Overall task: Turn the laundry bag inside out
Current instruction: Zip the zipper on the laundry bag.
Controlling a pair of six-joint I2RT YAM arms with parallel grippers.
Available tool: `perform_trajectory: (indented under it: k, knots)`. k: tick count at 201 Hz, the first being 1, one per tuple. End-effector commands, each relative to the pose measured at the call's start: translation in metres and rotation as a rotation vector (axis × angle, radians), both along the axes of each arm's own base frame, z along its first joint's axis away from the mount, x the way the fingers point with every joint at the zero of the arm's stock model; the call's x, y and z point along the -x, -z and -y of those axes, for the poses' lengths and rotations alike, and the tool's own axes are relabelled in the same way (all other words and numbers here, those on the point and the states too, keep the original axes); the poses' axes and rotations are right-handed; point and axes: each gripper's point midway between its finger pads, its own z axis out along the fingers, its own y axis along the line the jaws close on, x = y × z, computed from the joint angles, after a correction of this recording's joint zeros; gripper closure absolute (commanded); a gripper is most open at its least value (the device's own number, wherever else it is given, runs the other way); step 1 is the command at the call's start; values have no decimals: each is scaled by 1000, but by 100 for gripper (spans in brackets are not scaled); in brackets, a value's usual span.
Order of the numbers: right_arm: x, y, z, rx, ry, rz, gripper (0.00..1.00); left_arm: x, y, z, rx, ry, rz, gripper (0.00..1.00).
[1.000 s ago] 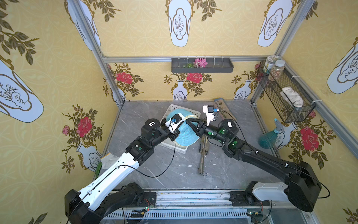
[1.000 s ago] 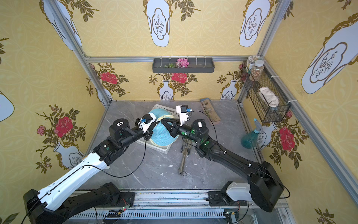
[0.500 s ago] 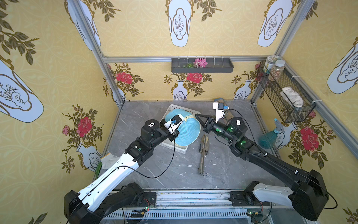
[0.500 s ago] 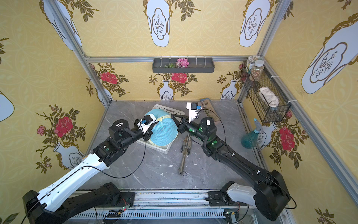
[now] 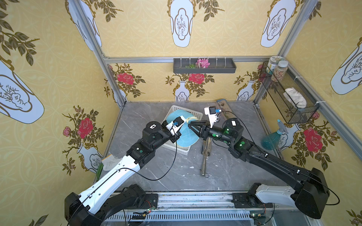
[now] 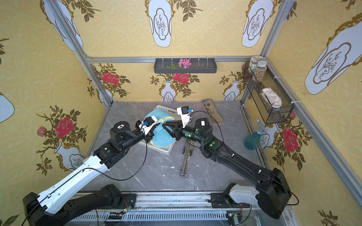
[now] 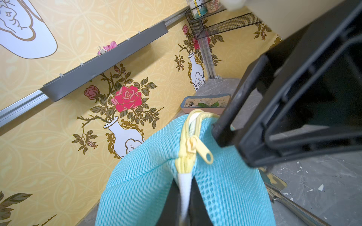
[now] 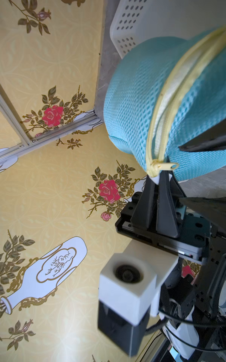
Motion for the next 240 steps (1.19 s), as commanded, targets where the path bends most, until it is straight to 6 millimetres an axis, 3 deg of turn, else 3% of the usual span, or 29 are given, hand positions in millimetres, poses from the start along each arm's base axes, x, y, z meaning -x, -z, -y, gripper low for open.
perform_trajectory:
  k: [1,102,147,196,212,240]
  knots:
    - [5,-15,-9,-73,-56,15,62,1,-14,5,42,23,45,100]
    - [-3,-25,-18,-144,-78,1,77,5,-12,6,46,47,50,100]
    - [-15,-20,-7,-145,-15,-28,100,4,-12,4,43,34,57,100]
    - [-15,-20,8,-127,15,-22,100,-2,-10,-3,22,-17,63,100]
    - [-12,-18,9,-115,11,-21,78,-1,-11,-2,25,-13,64,100]
    - [-7,-22,7,-124,-22,-12,60,0,-13,-1,32,-3,65,100]
